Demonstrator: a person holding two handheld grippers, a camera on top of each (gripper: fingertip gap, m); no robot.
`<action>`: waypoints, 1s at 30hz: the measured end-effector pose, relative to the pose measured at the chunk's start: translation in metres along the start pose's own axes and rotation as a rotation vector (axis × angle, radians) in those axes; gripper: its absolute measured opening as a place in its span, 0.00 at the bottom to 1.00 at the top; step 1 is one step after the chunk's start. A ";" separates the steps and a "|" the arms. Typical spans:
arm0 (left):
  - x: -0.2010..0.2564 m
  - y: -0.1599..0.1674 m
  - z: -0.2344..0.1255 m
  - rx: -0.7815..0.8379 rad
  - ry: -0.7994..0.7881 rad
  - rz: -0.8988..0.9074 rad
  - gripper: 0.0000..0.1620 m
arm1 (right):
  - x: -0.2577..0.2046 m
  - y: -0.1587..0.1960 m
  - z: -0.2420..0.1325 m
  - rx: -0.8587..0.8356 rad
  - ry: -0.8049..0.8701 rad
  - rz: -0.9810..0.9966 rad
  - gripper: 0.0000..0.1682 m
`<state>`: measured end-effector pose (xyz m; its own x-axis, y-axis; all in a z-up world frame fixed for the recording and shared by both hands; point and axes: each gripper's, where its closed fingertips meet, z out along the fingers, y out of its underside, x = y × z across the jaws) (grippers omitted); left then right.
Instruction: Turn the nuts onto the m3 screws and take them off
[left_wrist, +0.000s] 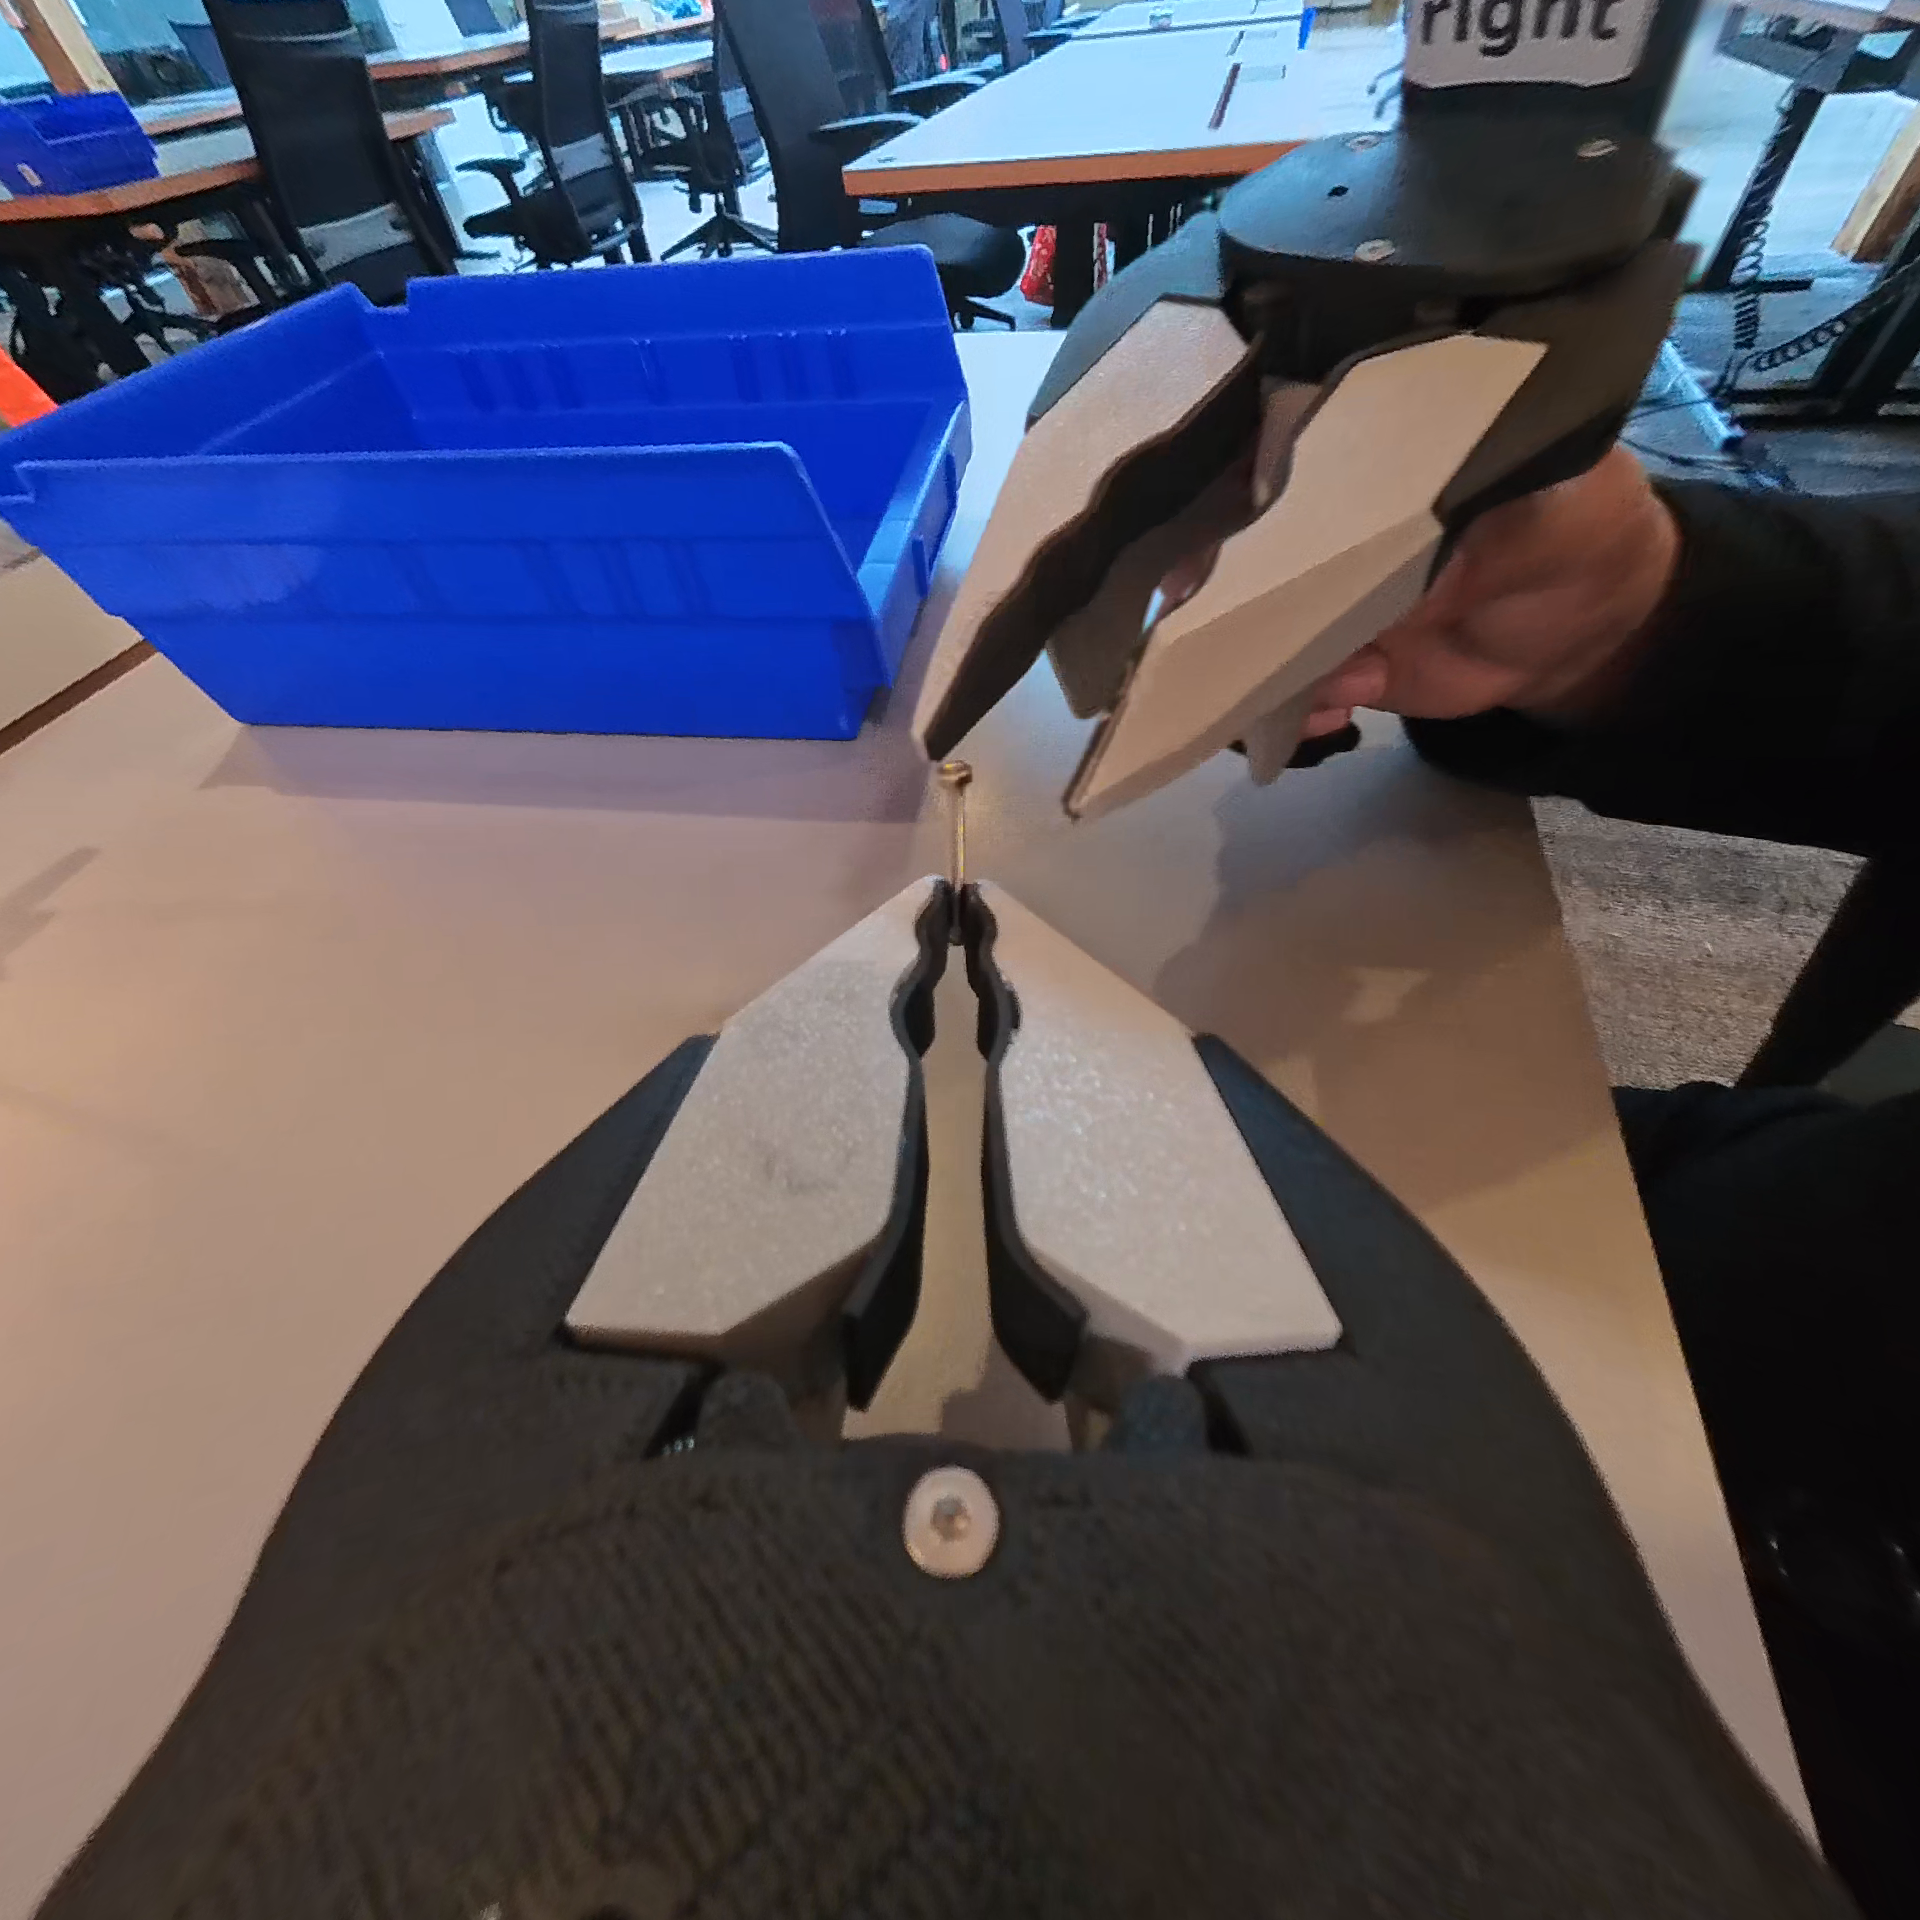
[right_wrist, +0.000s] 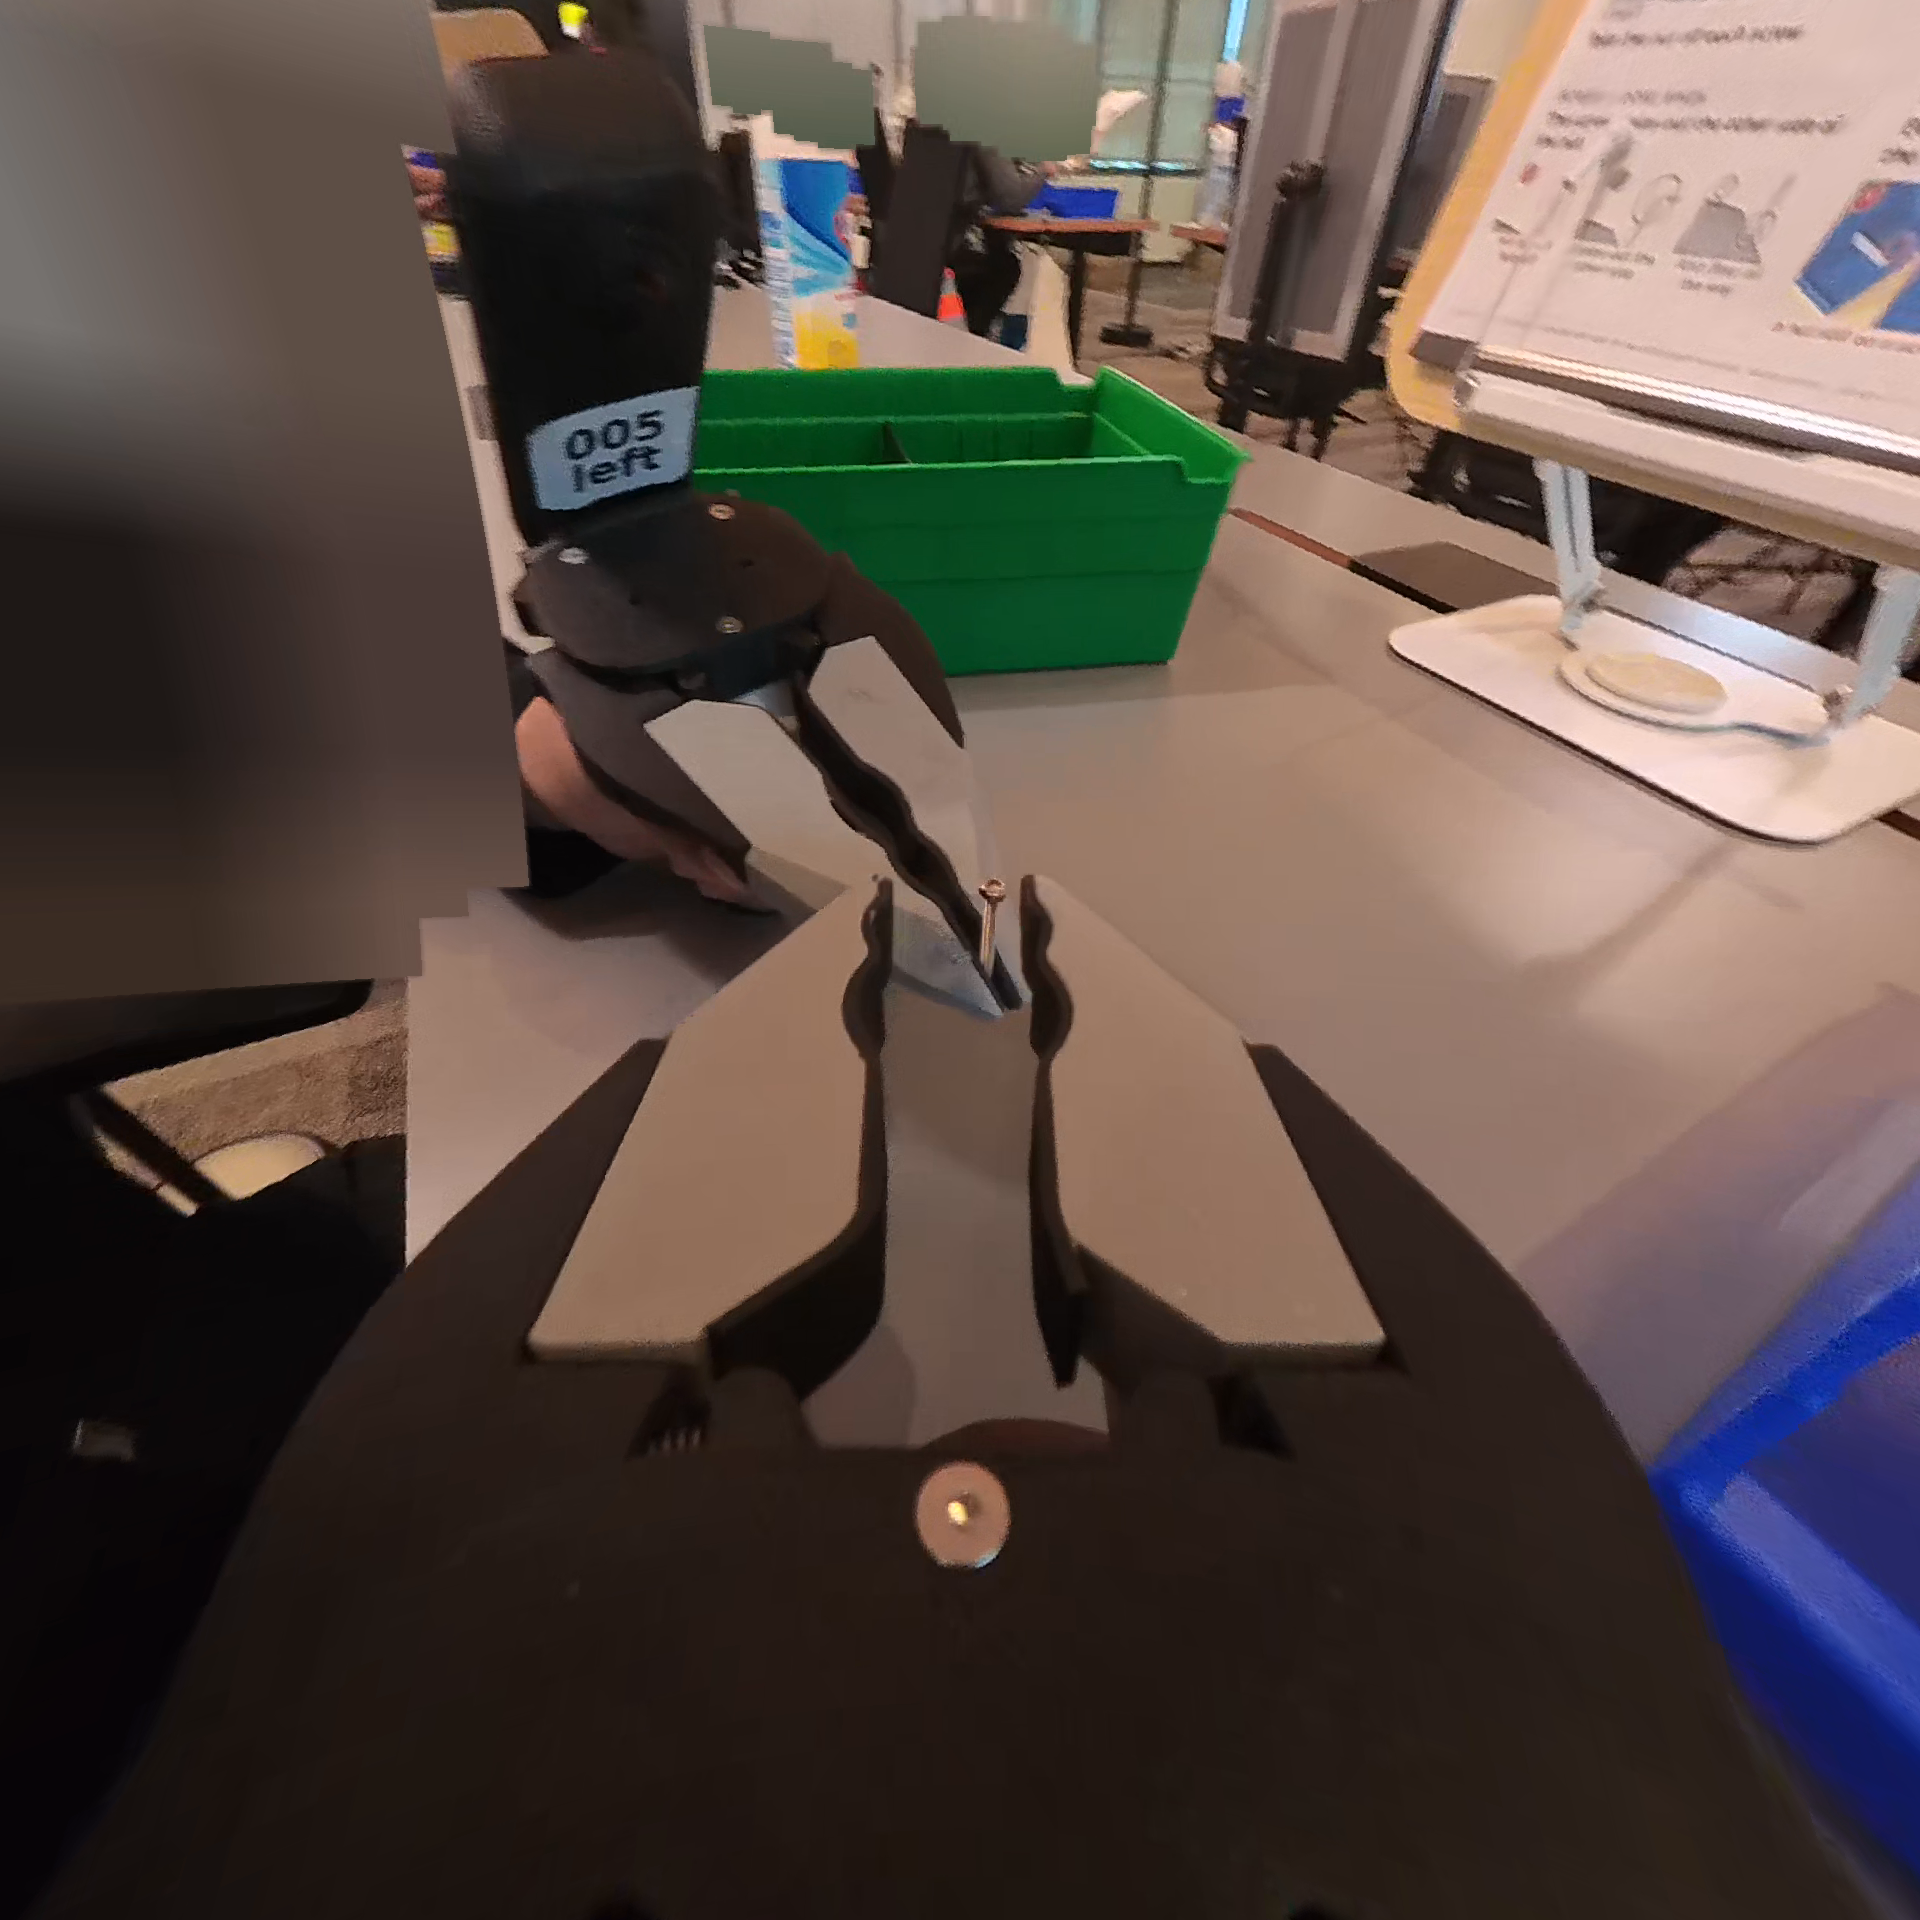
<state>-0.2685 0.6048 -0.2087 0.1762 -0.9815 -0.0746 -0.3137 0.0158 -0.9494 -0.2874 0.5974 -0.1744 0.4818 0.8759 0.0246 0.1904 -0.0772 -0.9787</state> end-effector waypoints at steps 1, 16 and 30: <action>0.001 -0.001 0.000 0.005 0.007 0.000 0.00 | -0.001 -0.002 -0.002 0.011 -0.018 -0.021 0.13; 0.024 -0.012 -0.004 0.083 0.123 0.057 0.00 | -0.025 -0.009 0.002 0.069 -0.373 -0.021 0.11; 0.025 -0.012 -0.004 0.086 0.122 0.064 0.00 | -0.019 -0.008 -0.007 0.086 -0.329 -0.039 0.04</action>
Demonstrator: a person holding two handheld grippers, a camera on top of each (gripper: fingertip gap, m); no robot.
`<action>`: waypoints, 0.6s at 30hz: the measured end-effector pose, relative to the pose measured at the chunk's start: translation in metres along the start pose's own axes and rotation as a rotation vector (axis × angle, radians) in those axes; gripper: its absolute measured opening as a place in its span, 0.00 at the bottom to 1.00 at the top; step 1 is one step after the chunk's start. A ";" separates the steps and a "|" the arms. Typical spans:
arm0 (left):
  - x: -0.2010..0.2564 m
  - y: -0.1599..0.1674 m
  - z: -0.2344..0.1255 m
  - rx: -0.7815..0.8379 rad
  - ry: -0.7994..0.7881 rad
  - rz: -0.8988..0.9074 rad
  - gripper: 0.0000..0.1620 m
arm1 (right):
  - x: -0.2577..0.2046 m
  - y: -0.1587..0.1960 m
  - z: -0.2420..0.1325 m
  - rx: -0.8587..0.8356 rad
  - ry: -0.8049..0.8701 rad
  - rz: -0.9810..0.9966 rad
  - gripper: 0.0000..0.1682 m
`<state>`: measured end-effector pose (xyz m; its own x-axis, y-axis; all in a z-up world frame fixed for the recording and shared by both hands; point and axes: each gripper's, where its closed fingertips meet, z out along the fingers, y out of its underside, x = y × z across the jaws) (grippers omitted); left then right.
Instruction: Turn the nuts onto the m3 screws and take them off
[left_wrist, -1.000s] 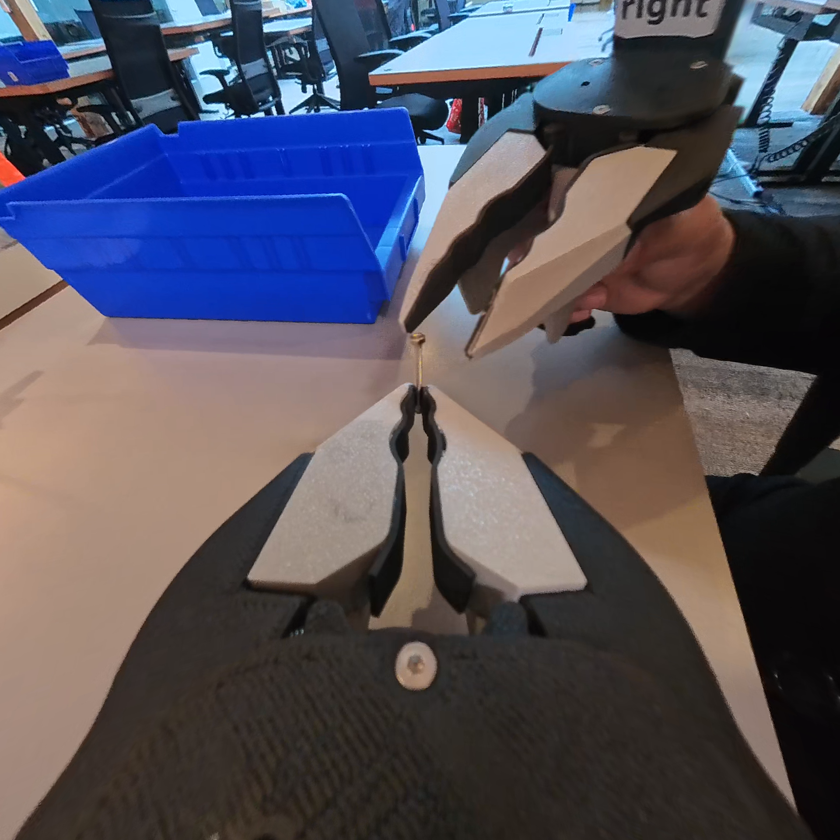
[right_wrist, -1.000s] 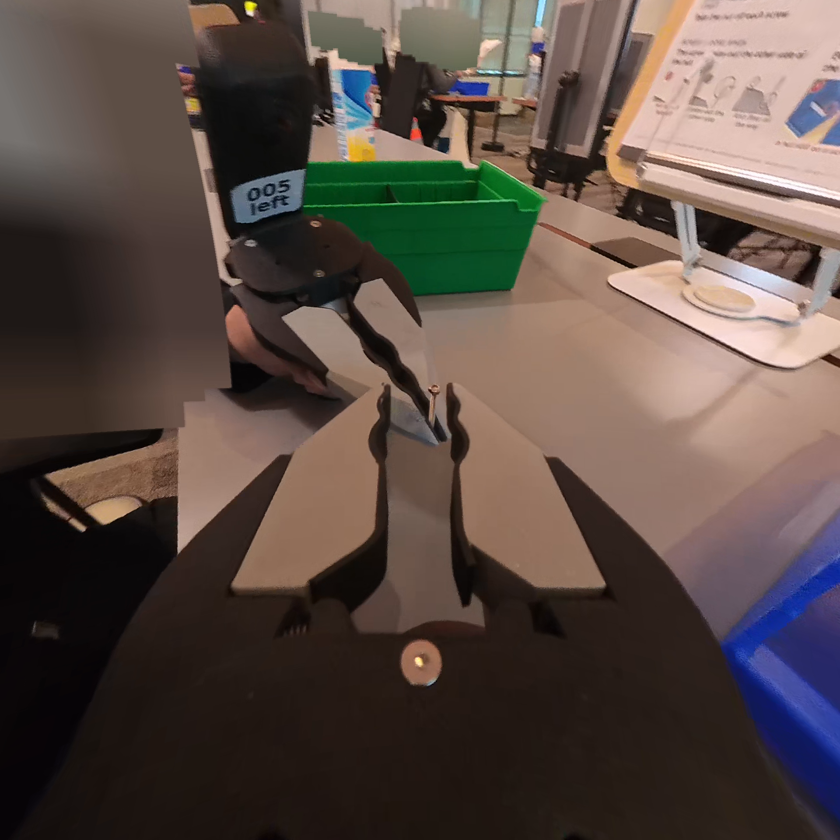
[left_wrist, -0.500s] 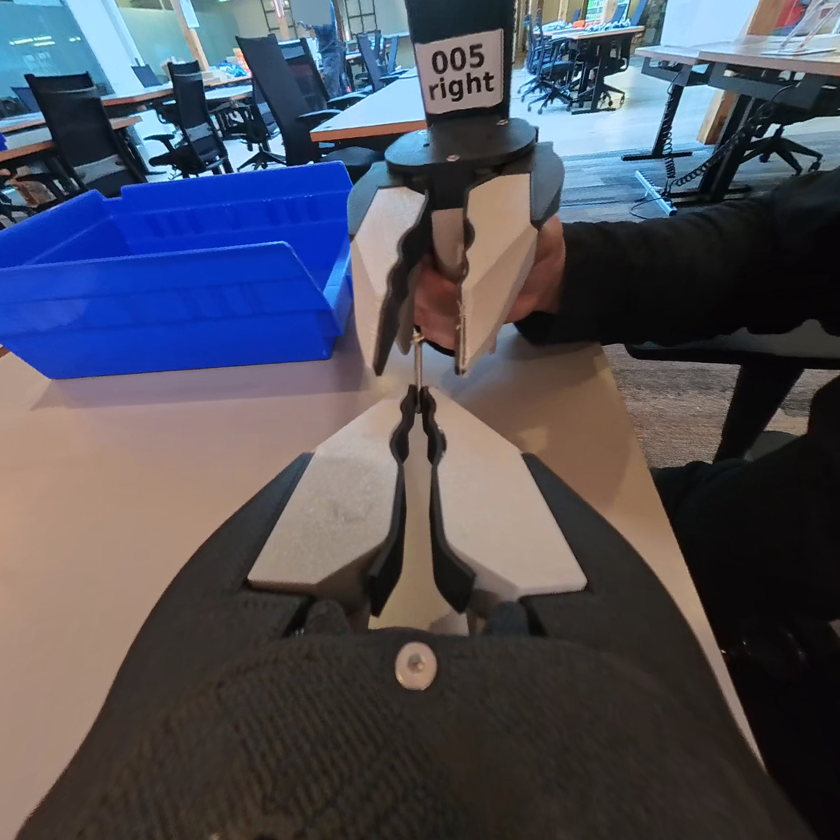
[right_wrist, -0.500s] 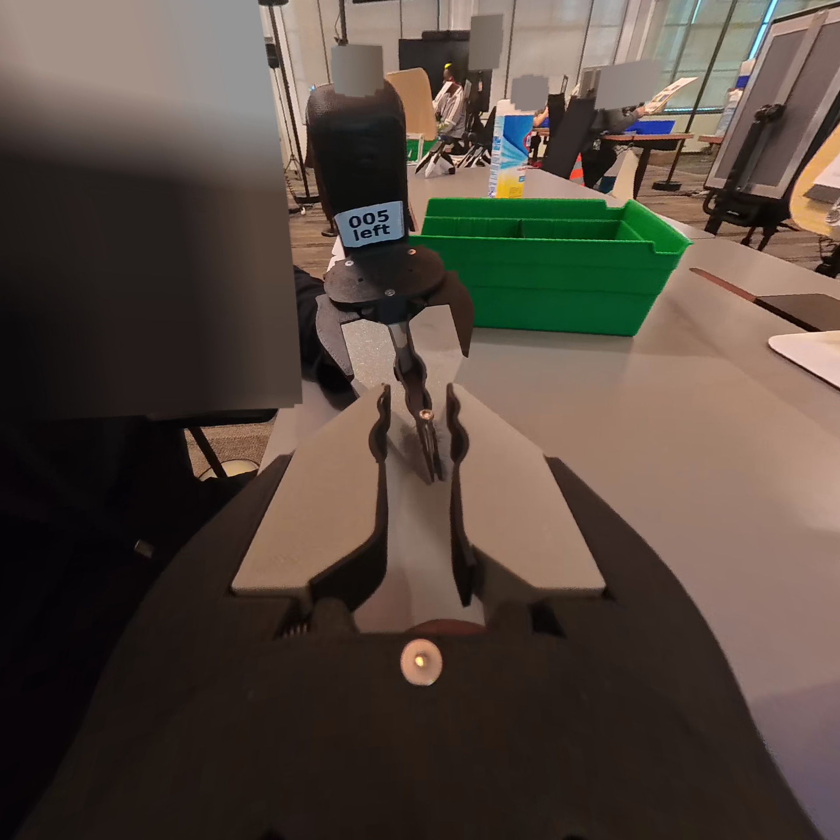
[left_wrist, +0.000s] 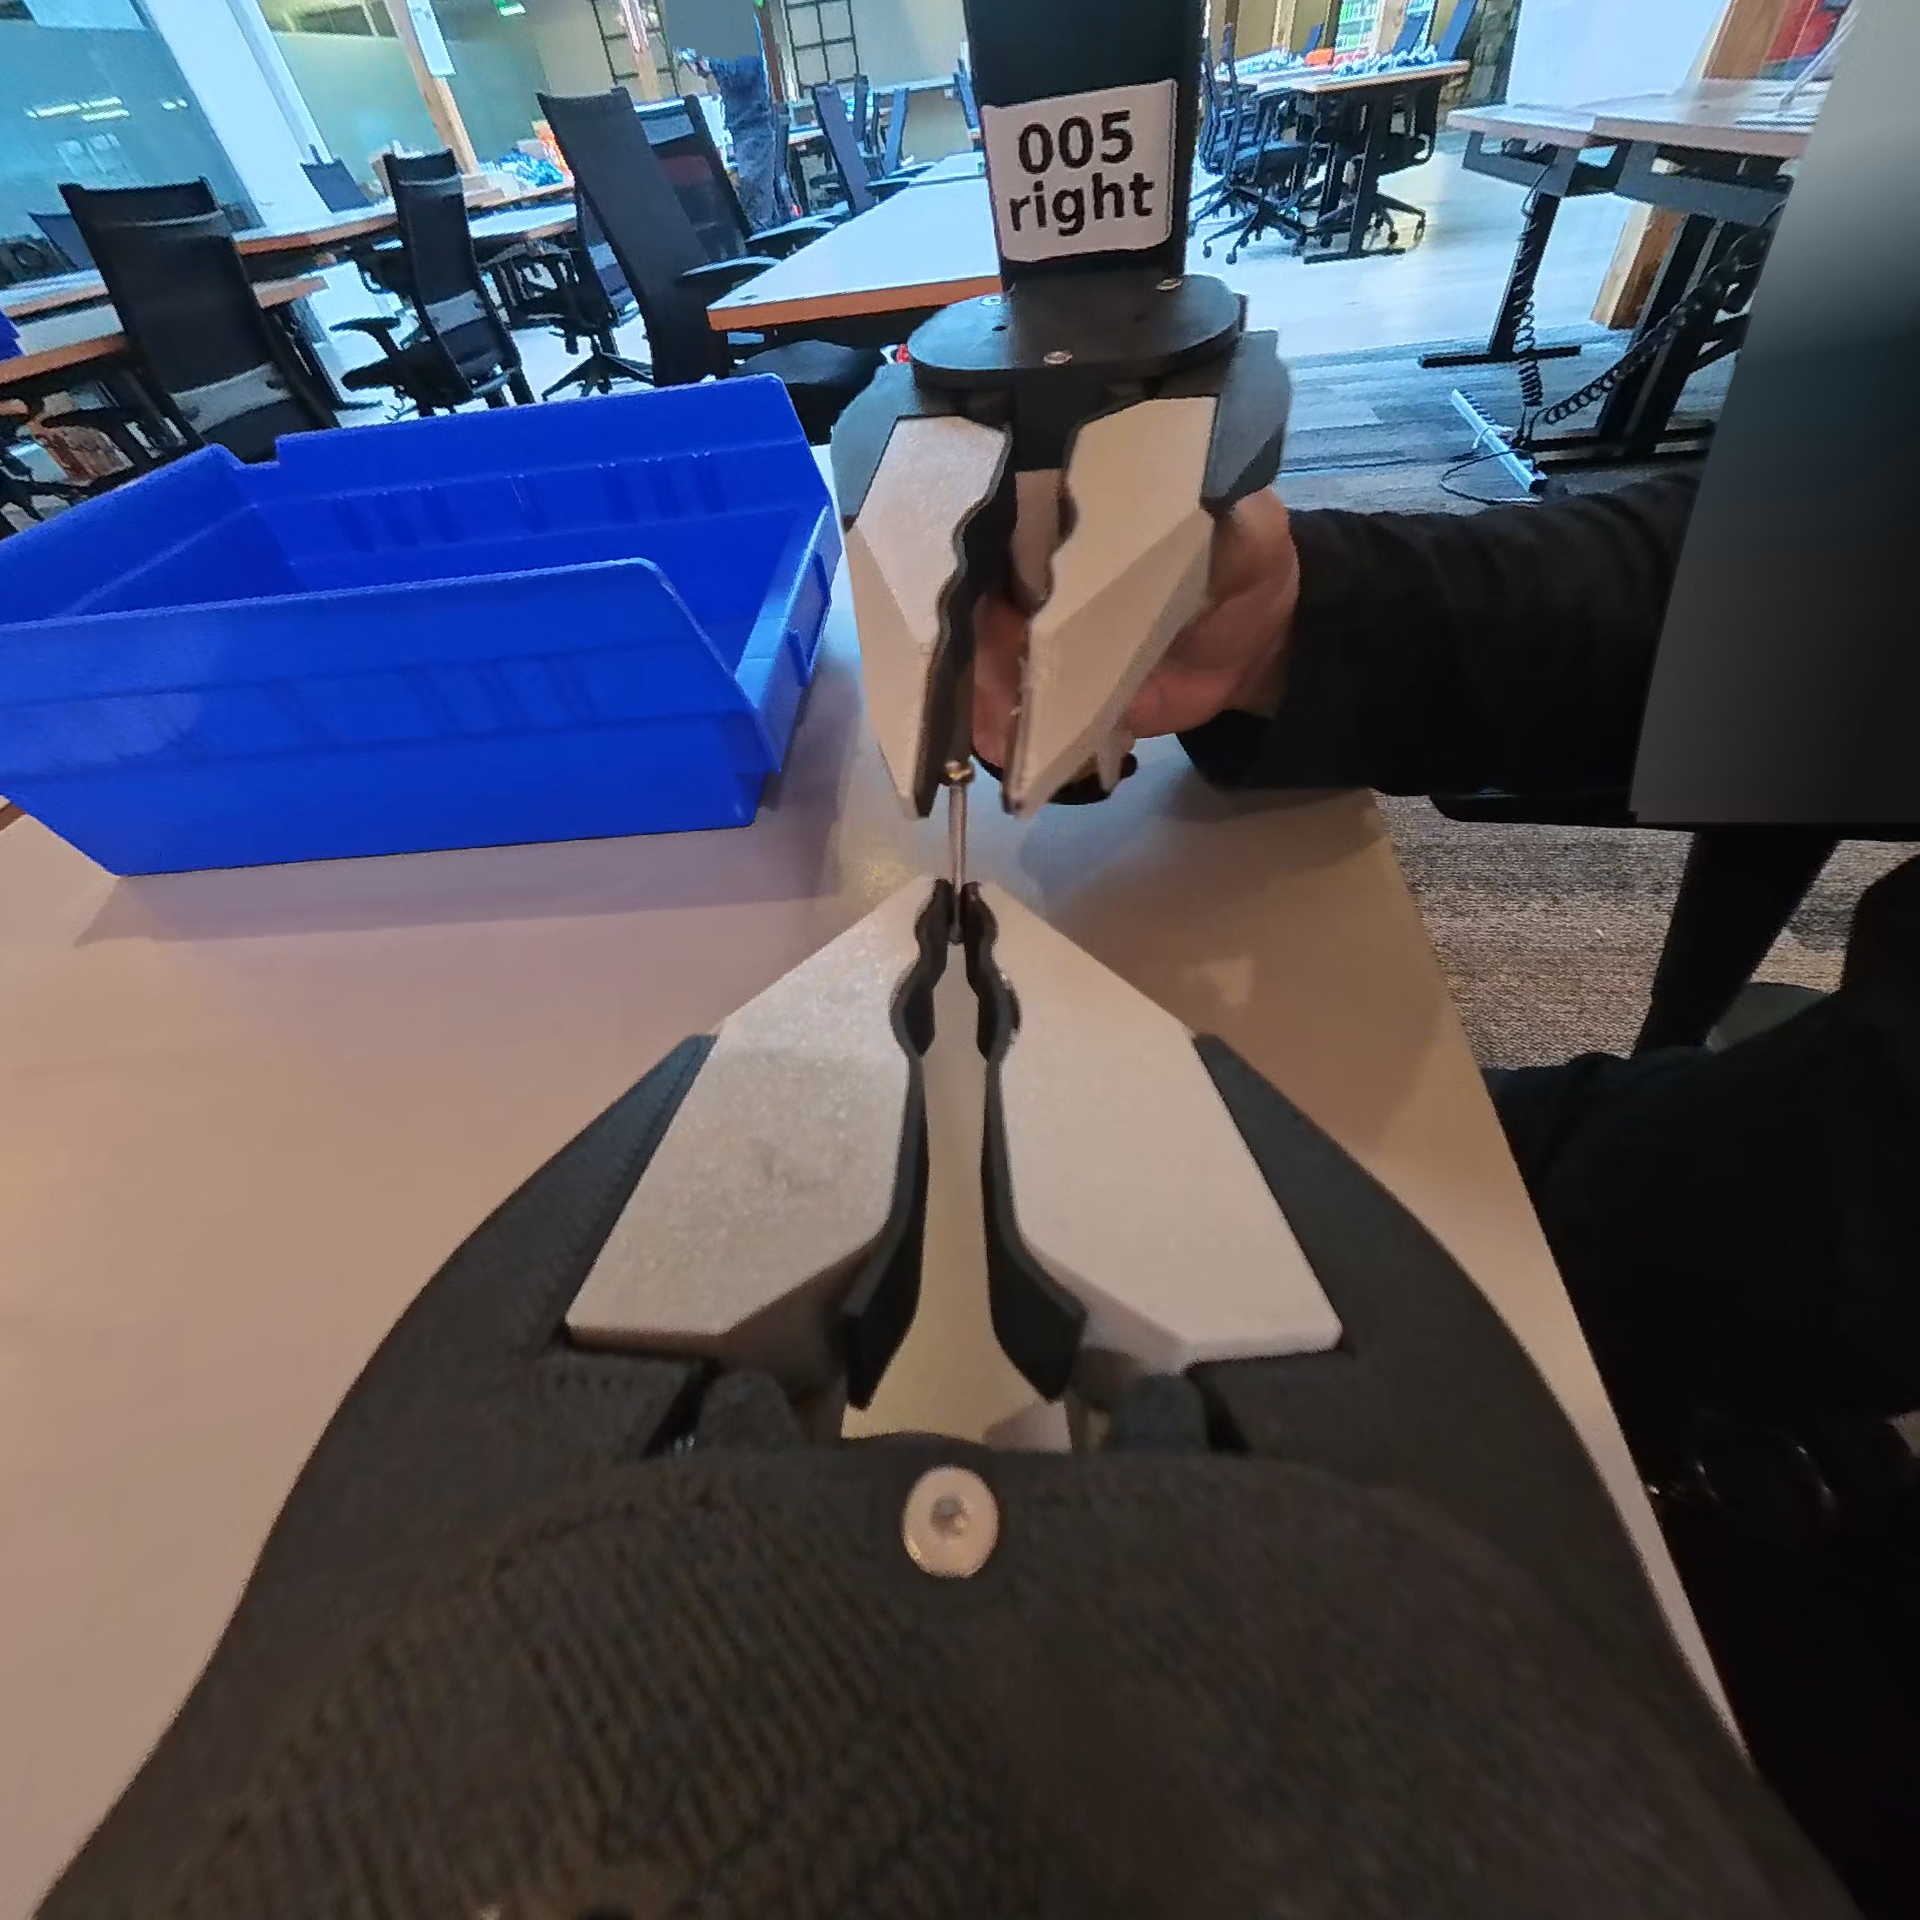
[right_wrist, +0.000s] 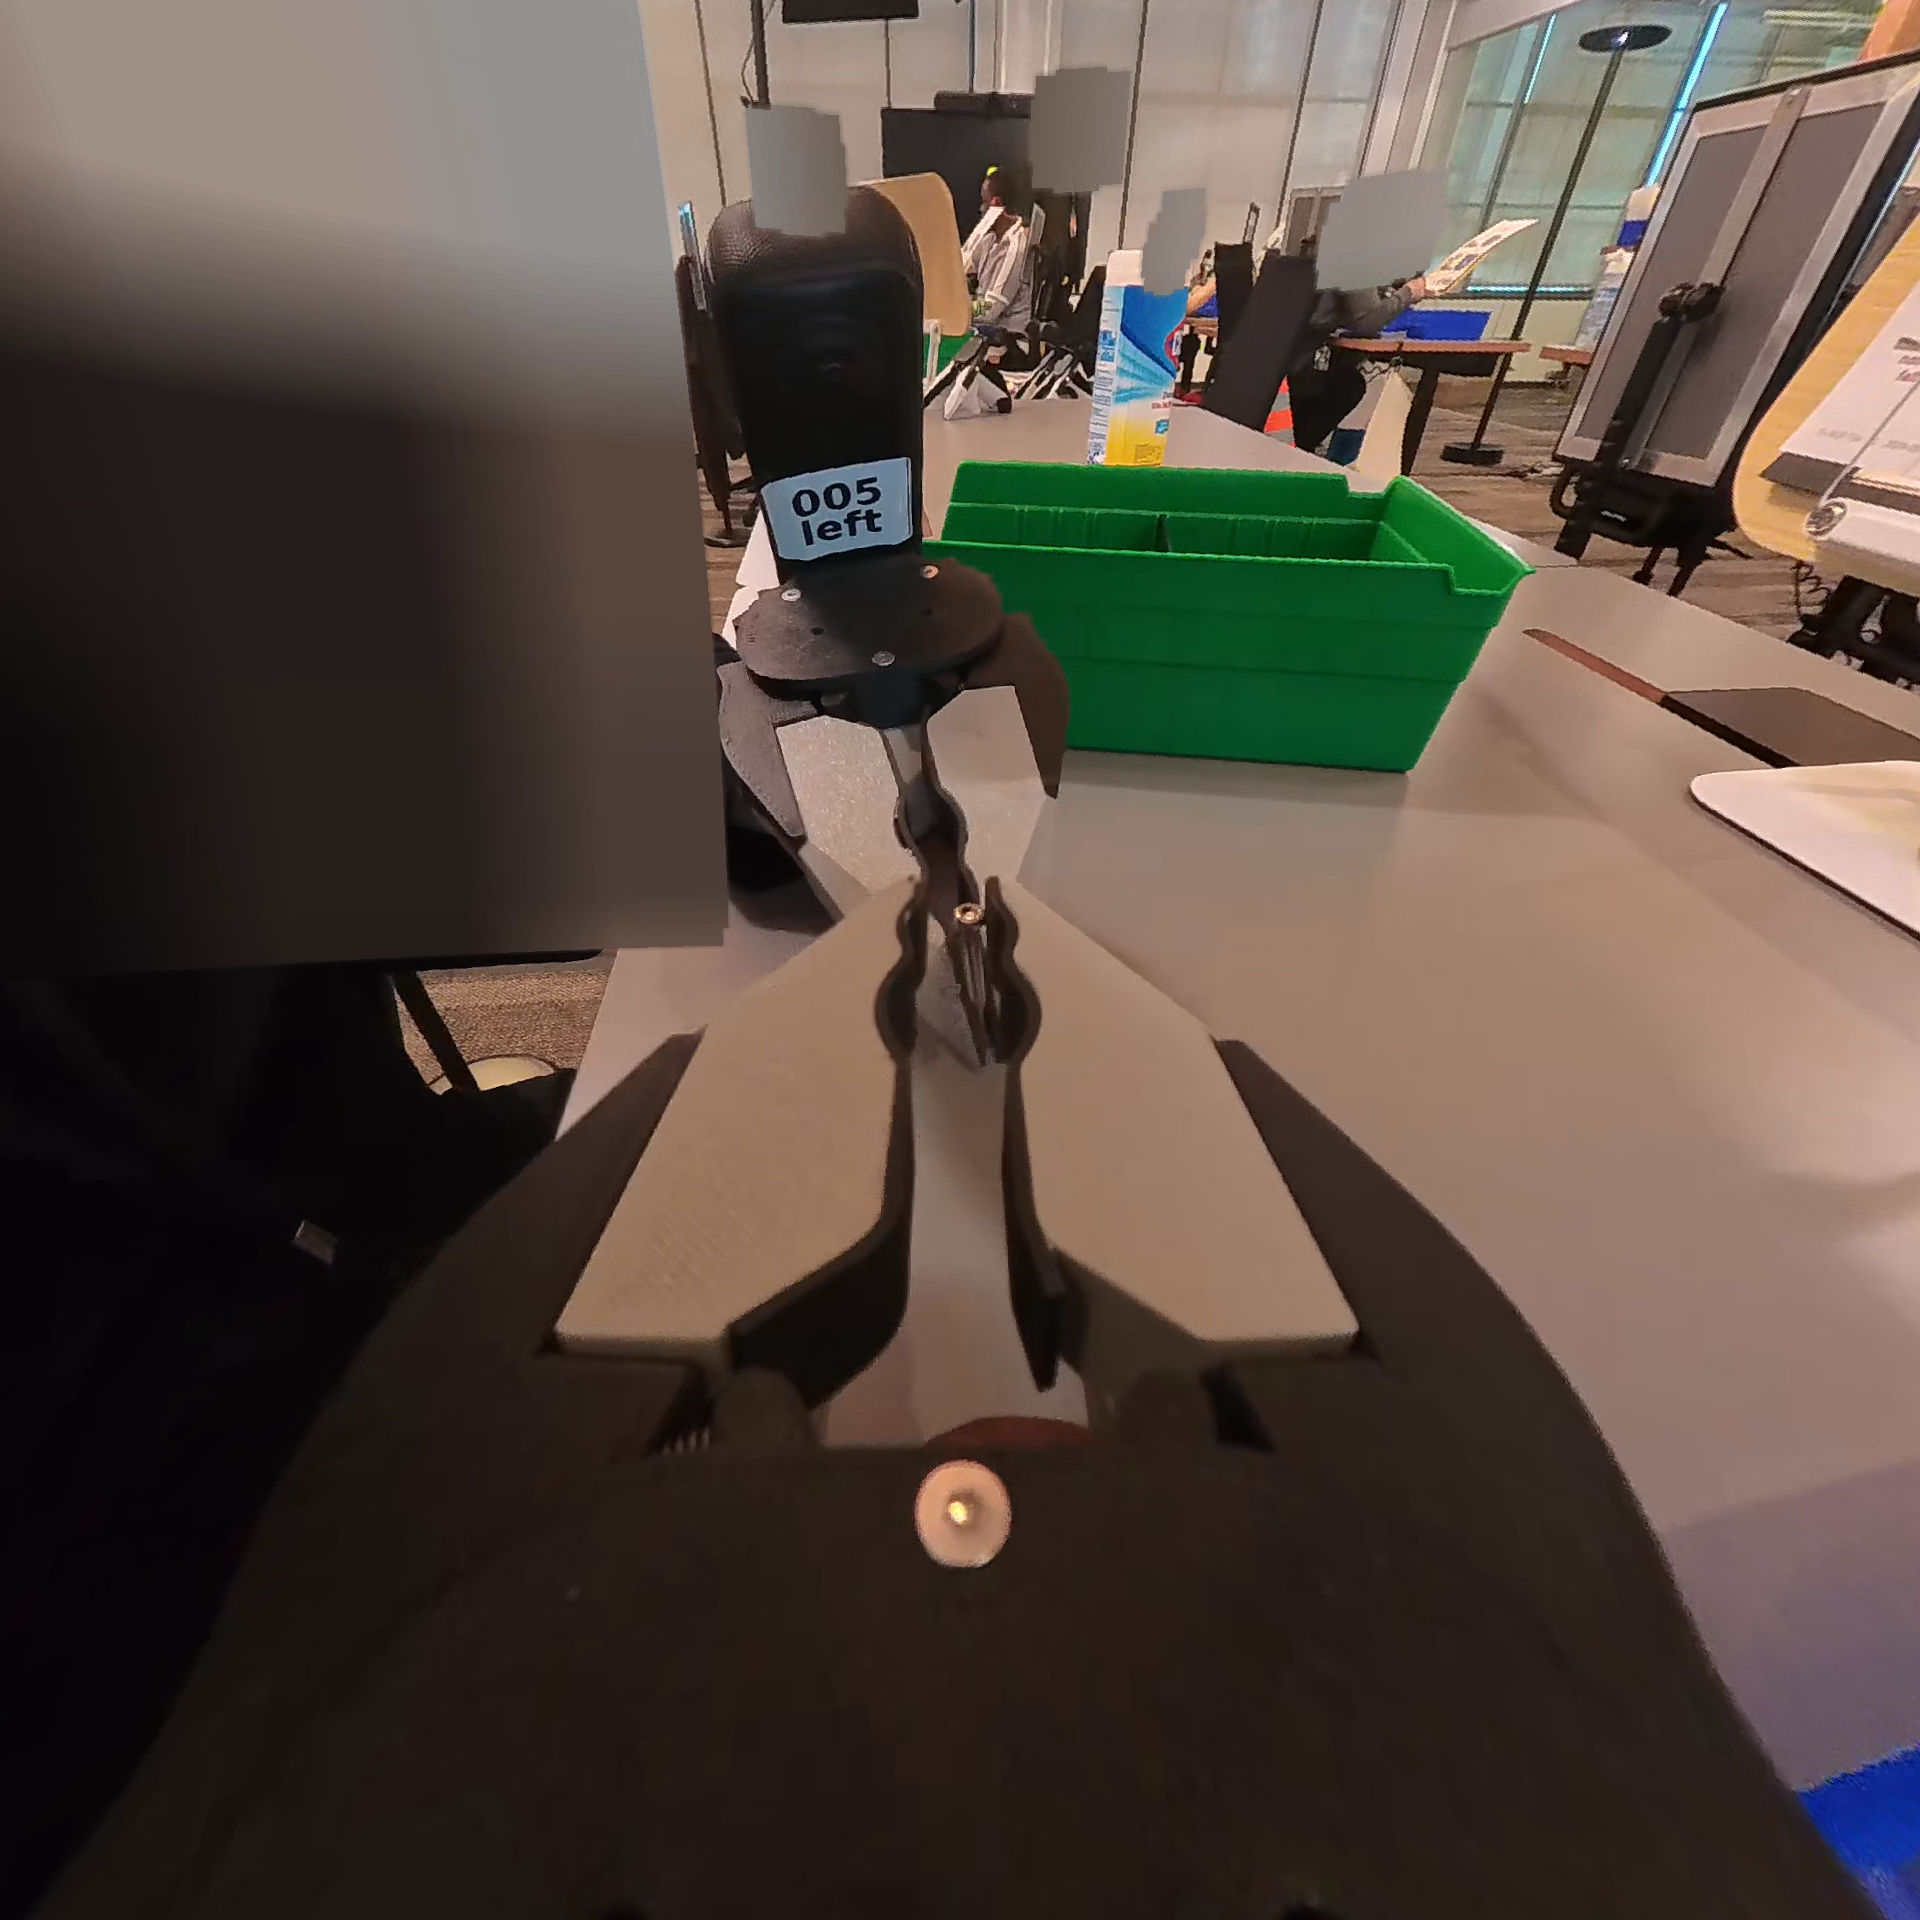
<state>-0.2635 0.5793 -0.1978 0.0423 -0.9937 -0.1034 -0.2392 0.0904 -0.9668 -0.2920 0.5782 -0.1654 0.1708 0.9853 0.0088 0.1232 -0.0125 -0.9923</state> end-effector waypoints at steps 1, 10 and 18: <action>0.001 0.000 0.000 0.000 0.006 -0.001 0.00 | 0.001 -0.001 0.000 0.007 -0.003 0.002 0.03; 0.005 -0.003 -0.001 0.021 0.027 0.014 0.00 | -0.002 0.000 0.004 -0.009 -0.046 -0.012 0.04; 0.010 -0.006 -0.002 0.033 0.041 0.036 0.00 | -0.008 -0.002 0.000 0.004 -0.077 -0.037 0.01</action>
<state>-0.2632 0.5683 -0.1924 -0.0058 -0.9916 -0.1292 -0.2074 0.1276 -0.9699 -0.2936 0.5703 -0.1640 0.0908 0.9952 0.0360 0.1242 0.0245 -0.9920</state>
